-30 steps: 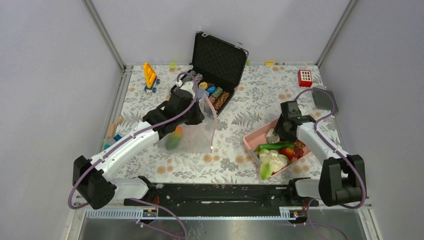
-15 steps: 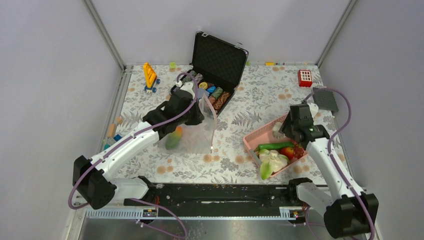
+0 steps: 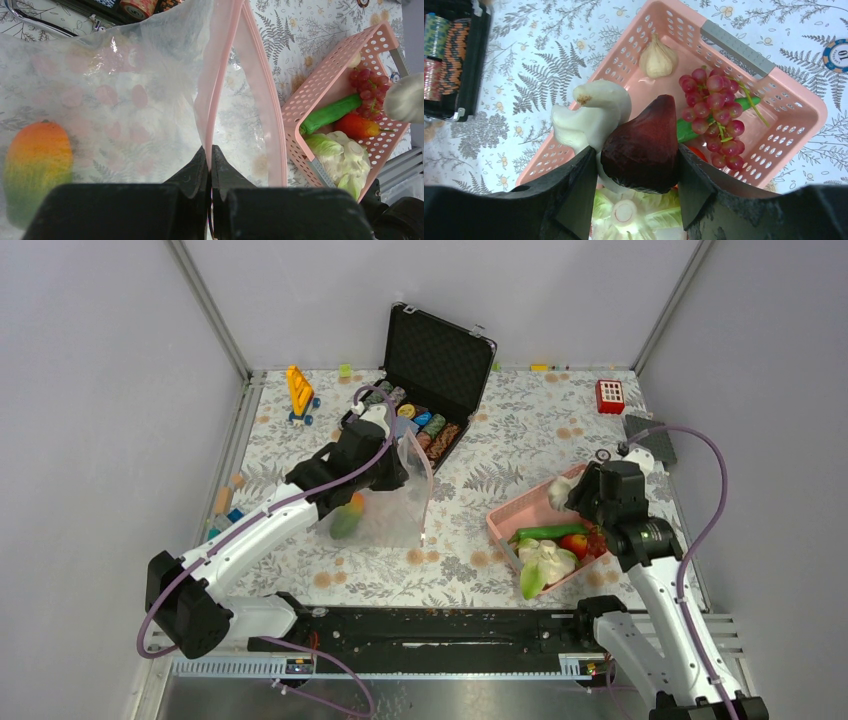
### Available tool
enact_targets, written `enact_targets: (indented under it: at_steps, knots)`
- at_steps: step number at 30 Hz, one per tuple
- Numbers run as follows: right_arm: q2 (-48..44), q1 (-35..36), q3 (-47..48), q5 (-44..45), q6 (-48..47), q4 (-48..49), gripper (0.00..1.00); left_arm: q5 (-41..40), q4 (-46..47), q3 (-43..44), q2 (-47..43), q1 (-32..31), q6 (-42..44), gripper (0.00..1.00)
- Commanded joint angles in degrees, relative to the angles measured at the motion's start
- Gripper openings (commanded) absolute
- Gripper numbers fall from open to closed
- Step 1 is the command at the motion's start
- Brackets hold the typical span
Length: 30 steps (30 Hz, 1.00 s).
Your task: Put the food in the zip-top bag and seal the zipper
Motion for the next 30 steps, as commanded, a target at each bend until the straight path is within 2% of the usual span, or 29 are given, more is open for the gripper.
enact_targets:
  at_steps: [1,6,8,10,13,18,22,30]
  knots:
    - [3.7,-0.3,-1.5,2.0,0.8,-1.3,0.36,1.2,2.5,0.7,0.1,0.3,0.6,0.00]
    - [13.0,-0.2,-3.5,-6.3,1.1,6.6,0.37,2.1,2.4,0.9,0.8,0.3,0.5,0.00]
    - [17.5,-0.3,-2.7,-9.8,0.6,8.1,0.41,2.0,2.4,1.0,0.8,0.3,0.5,0.00]
    - [21.0,-0.3,-1.7,-11.4,-0.6,7.7,0.53,1.7,2.4,0.8,0.7,0.3,0.6,0.00]
    - [23.4,-0.2,-0.8,-8.3,-1.1,6.2,0.73,1.3,2.4,1.0,0.9,0.4,0.7,0.00]
    - [22.3,-0.2,-1.0,-3.2,-0.5,6.1,0.86,1.4,2.1,1.5,2.0,0.5,1.0,0.00]
    - [21.5,-0.2,-1.3,-1.2,0.1,6.2,0.90,1.5,1.8,2.0,2.8,0.7,1.3,0.00]
    - [20.4,-0.4,-1.9,7.5,2.9,4.6,0.85,1.8,1.7,2.1,3.1,1.1,1.4,0.00]
